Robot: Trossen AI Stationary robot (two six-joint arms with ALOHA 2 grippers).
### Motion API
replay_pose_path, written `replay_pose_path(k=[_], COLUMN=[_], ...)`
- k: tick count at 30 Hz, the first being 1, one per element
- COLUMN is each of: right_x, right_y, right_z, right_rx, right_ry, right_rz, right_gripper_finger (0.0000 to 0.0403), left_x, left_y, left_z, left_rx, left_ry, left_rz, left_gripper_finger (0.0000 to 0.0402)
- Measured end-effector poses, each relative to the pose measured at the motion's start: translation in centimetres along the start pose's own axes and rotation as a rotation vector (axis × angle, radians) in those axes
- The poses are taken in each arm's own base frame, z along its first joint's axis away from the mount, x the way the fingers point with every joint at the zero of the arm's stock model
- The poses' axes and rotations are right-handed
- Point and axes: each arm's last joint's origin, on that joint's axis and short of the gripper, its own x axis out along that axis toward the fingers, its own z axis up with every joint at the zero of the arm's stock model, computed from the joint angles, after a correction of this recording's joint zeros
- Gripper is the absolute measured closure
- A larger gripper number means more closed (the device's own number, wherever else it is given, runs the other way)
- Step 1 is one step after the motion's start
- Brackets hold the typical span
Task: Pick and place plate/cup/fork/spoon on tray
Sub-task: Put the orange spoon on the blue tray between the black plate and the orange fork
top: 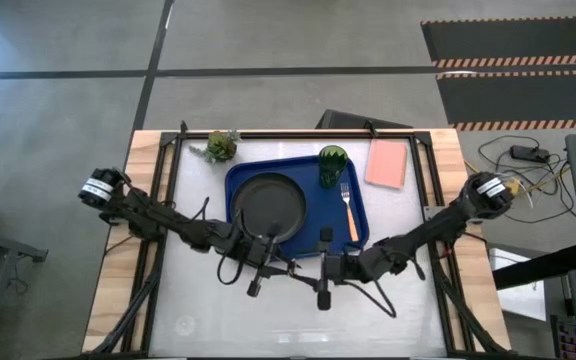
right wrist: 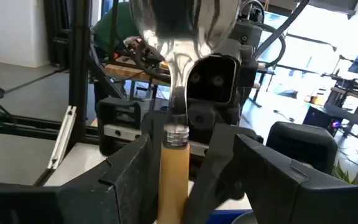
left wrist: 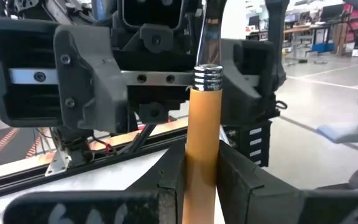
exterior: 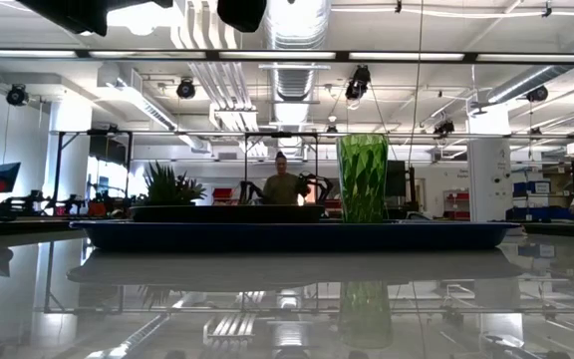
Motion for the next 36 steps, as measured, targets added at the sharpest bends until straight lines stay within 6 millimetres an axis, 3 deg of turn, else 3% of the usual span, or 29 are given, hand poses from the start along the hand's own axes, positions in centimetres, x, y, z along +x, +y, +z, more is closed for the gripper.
replay_pose_path(k=[7, 19, 26, 32, 36], right_x=[0.8, 0.7, 0.6, 0.3, -0.5], right_y=[0.5, 0.4, 0.4, 0.1, -0.7], right_z=[-0.2, 0.3, 0.3, 0.6, 2.3], right_rx=[-0.003, 0.014, 0.032, 0.030, 0.080], right_ry=[-0.005, -0.009, 0.001, 0.031, 0.033], right_rz=[0.049, 0.051, 0.044, 0.048, 0.053], right_gripper_finger=[0.0219, 0.0368, 0.0376, 0.0376, 0.0376], left_x=[-0.1, -0.3, -0.3, -0.5, -1.6], left_y=[0.0, -0.1, 0.0, 0.3, 0.4], left_z=[-0.3, -0.8, -0.8, -0.9, -0.1], left_rx=[-0.001, -0.001, -0.005, -0.031, 0.001], left_ry=[0.017, 0.036, 0.036, 0.075, 0.112], left_rz=[0.000, -0.005, 0.034, 0.058, 0.066], left_gripper_finger=[0.0358, 0.0351, 0.0342, 0.0271, 0.0208])
